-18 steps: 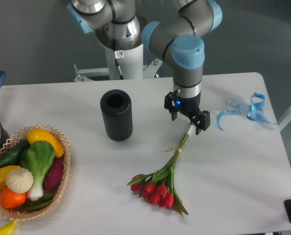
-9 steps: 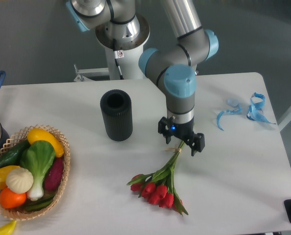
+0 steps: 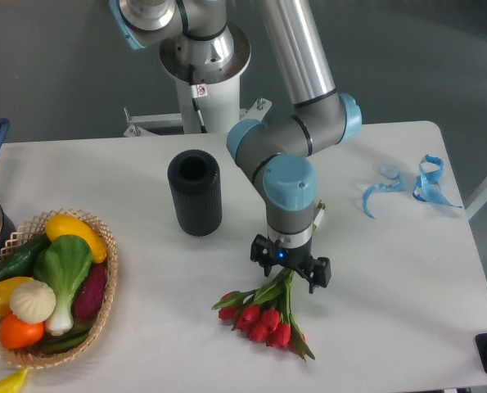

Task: Pick up the flowers from the table
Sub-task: 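Close the gripper around the tulip stems, then lift the gripped tulip bundle up off the table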

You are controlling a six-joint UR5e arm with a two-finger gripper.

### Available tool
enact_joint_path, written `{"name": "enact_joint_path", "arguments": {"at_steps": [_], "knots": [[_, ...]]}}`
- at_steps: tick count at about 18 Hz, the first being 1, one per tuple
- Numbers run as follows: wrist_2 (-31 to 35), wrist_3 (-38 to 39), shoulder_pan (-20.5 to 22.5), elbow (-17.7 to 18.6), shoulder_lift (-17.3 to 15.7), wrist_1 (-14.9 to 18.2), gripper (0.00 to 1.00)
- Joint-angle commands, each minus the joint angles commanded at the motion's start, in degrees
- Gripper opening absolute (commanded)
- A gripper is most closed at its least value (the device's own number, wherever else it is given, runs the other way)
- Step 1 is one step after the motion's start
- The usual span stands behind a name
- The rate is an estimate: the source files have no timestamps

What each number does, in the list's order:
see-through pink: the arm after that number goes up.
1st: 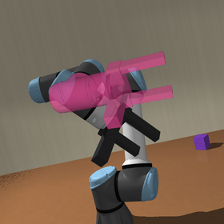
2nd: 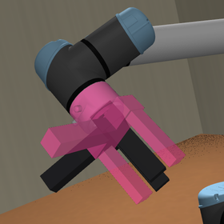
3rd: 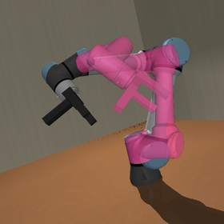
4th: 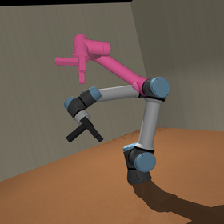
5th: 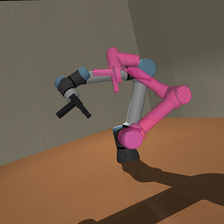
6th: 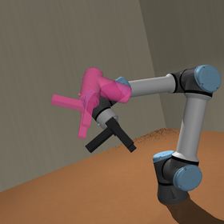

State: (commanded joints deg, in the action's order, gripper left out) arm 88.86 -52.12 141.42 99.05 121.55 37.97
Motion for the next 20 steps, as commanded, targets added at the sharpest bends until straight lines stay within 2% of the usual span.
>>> {"name": "enact_joint_path", "arguments": {"at_steps": [6,7,9,10,14,17,20], "knots": [[0.0,-0.44,0.0,-0.09,1.06,0.09,1.0],[0.0,-0.53,0.0,-0.18,1.15,0.09,0.9],[-0.17,-0.53,0.0,-0.18,0.97,0.44,0.2],[-0.09,-0.53,0.0,-0.18,0.97,0.44,0.0],[-0.17,-0.62,0.08,-0.53,-0.08,0.53,0.0],[0.09,0.0,0.35,-0.27,-4.2,0.88,0.0],[-0.35,-0.35,2.1,0.26,-8.07,2.89,0.0]]}}
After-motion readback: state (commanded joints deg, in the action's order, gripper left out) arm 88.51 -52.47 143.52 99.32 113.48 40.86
